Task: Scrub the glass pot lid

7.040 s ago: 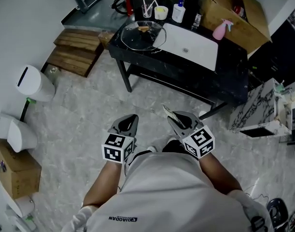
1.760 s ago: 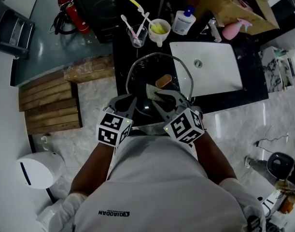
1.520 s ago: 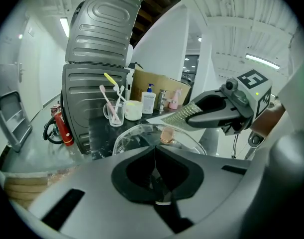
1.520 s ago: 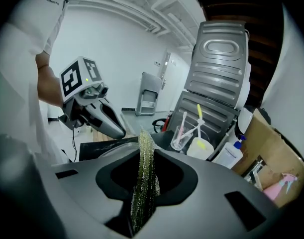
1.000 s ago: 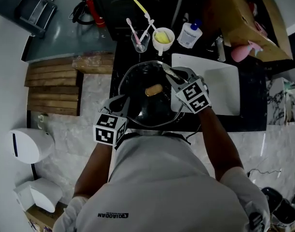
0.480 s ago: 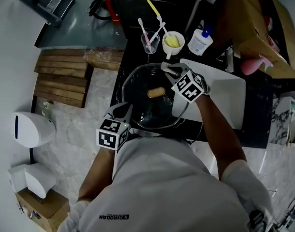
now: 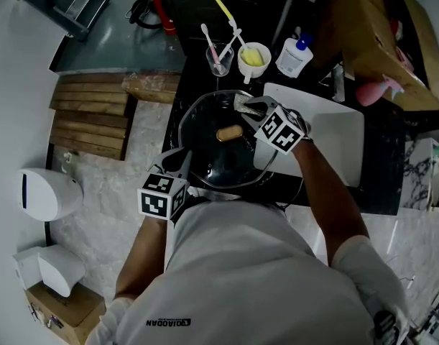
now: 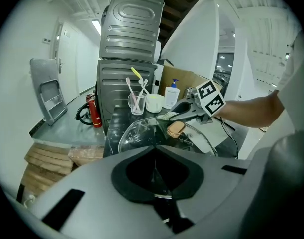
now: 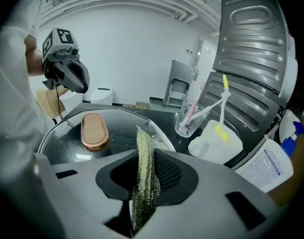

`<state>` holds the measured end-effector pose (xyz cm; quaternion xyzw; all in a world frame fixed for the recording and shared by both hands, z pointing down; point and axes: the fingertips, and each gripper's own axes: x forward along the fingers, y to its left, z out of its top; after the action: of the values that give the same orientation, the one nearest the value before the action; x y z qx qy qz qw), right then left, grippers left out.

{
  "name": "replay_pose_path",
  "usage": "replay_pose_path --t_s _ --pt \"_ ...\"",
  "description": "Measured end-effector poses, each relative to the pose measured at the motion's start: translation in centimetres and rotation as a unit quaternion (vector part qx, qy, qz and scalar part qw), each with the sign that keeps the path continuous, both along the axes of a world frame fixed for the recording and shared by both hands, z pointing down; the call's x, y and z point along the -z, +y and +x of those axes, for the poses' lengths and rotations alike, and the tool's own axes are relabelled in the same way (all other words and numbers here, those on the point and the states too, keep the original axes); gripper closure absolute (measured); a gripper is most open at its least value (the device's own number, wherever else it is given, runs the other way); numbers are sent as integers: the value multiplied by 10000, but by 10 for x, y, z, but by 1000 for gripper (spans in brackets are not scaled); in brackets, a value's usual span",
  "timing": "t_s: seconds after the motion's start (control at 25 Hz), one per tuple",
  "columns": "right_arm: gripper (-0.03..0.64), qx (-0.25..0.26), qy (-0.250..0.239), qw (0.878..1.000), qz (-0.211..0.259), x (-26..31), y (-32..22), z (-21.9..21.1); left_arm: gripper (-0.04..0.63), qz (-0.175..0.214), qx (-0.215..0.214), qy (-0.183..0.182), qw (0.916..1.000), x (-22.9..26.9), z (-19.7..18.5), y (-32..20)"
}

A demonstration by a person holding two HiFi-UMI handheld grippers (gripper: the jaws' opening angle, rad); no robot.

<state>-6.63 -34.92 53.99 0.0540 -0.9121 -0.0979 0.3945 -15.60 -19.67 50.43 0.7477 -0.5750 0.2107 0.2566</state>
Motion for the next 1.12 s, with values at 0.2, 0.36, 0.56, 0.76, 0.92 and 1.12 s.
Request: replay_pose_path --t_s 0.2,0.36,0.56,0.76,0.92,1.12 --pt "520 137 -73 9999 -58 2 17 9 577 2 -217 -7 9998 1 8 -3" --pt "520 105 -146 9998 -119 3 27 18 577 21 -298 66 9995 4 12 -6" --pt "520 113 -30 9999 51 2 37 29 577 29 -345 233 9991 5 18 -8" --pt "520 -7 95 9996 265 0 48 39 577 49 -361 223 9991 6 14 -6" --pt "520 -264 57 9992 282 0 54 46 577 21 -557 225 9982 5 16 -2" --pt "520 -738 28 9970 246 0 60 50 577 -46 -903 185 9957 3 16 0"
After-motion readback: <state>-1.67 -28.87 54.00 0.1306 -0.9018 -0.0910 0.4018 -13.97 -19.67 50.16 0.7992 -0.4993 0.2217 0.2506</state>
